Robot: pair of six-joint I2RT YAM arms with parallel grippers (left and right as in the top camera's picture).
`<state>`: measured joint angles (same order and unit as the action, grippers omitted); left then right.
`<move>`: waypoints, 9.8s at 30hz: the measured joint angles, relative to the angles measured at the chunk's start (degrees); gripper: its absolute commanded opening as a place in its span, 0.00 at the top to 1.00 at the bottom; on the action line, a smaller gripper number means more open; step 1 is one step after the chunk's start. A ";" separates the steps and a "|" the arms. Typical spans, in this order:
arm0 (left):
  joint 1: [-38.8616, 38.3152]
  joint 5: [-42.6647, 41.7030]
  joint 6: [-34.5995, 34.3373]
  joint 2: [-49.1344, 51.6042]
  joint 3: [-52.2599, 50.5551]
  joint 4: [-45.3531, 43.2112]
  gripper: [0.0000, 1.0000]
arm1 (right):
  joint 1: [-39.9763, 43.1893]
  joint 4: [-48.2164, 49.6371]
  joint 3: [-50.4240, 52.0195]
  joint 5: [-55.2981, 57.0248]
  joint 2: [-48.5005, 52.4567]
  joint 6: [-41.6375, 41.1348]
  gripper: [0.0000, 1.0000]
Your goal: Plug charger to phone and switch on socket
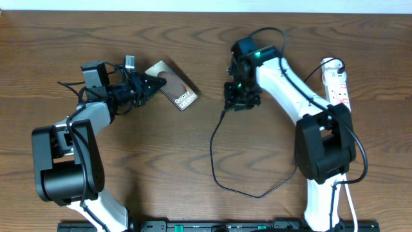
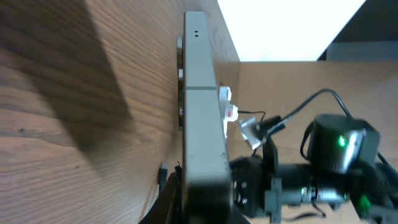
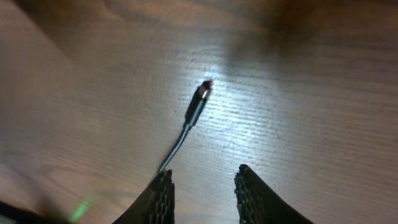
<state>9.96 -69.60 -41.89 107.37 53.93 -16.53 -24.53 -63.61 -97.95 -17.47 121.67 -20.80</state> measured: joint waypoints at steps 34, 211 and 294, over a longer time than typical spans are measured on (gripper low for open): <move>4.83 0.50 0.00 0.00 0.00 0.04 0.93 | -7.10 4.57 0.07 9.18 6.03 -16.17 0.89; 0.20 -17.51 -11.65 2.25 0.00 -16.72 0.93 | 0.17 -6.73 0.17 -53.44 7.34 48.59 0.99; -3.04 -17.59 -7.56 2.25 -1.79 -14.88 0.93 | 1.38 -21.24 0.22 -47.17 7.45 57.55 0.99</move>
<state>6.92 -87.20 -49.45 109.62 52.14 -31.42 -23.16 -84.86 -97.73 -64.64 129.12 36.75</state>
